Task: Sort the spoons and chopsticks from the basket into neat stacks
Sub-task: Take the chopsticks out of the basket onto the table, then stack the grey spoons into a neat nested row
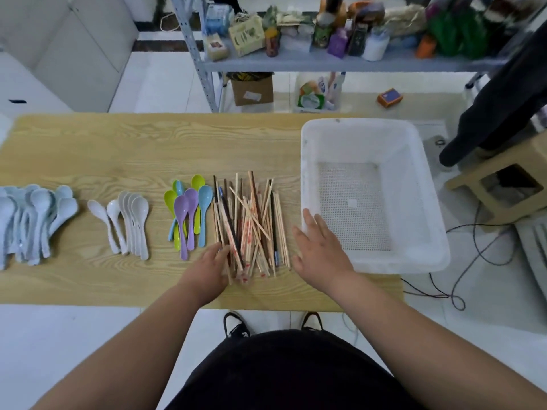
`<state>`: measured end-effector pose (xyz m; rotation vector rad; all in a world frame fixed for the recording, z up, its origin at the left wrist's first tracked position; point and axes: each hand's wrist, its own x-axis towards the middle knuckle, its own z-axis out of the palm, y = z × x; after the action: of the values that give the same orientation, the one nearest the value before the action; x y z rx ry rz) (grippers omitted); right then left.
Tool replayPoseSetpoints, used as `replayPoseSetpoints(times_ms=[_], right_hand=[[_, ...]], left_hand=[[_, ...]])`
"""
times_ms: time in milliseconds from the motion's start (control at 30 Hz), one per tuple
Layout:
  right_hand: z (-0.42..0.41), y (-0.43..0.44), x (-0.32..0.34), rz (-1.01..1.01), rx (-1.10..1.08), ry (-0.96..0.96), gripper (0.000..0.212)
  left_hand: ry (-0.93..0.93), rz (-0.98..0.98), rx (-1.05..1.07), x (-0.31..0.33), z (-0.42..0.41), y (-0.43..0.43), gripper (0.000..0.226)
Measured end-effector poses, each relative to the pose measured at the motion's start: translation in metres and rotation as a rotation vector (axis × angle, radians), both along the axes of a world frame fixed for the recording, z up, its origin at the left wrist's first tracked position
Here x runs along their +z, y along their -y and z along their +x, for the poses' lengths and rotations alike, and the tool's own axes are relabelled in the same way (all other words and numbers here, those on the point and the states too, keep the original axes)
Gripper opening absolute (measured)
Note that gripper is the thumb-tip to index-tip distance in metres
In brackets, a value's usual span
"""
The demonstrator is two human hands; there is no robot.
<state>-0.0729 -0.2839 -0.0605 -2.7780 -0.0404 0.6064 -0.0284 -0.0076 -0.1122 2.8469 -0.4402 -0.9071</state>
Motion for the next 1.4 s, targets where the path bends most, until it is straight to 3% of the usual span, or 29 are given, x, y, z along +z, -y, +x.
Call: replayPoseSetpoints(times_ms=[233, 333, 500, 700, 1100, 1400], right_hand=[[-0.003, -0.001, 0.012, 0.189, 0.307, 0.247, 0.051], [-0.005, -0.018, 0.019, 0.301, 0.354, 0.173, 0.042], [-0.011, -0.061, 0.021, 0.516, 0.267, -0.140, 0.033], [-0.024, -0.141, 0.031, 0.577, 0.236, -0.219, 0.024], [-0.012, -0.375, 0.051, 0.612, 0.279, -0.225, 0.025], [0.043, -0.432, 0.040, 0.624, 0.275, -0.294, 0.027]], left_hand=[[0.138, -0.217, 0.342, 0.038, -0.056, -0.006, 0.058], [0.162, -0.292, 0.456, 0.048, -0.089, -0.018, 0.050], [0.152, -0.521, 0.825, 0.071, -0.136, -0.047, 0.040], [0.211, -0.743, 1.119, 0.096, -0.178, -0.115, 0.037], [0.217, -0.765, 1.215, 0.102, -0.230, -0.303, 0.034], [0.168, -0.773, 1.219, 0.100, -0.144, -0.382, 0.035]])
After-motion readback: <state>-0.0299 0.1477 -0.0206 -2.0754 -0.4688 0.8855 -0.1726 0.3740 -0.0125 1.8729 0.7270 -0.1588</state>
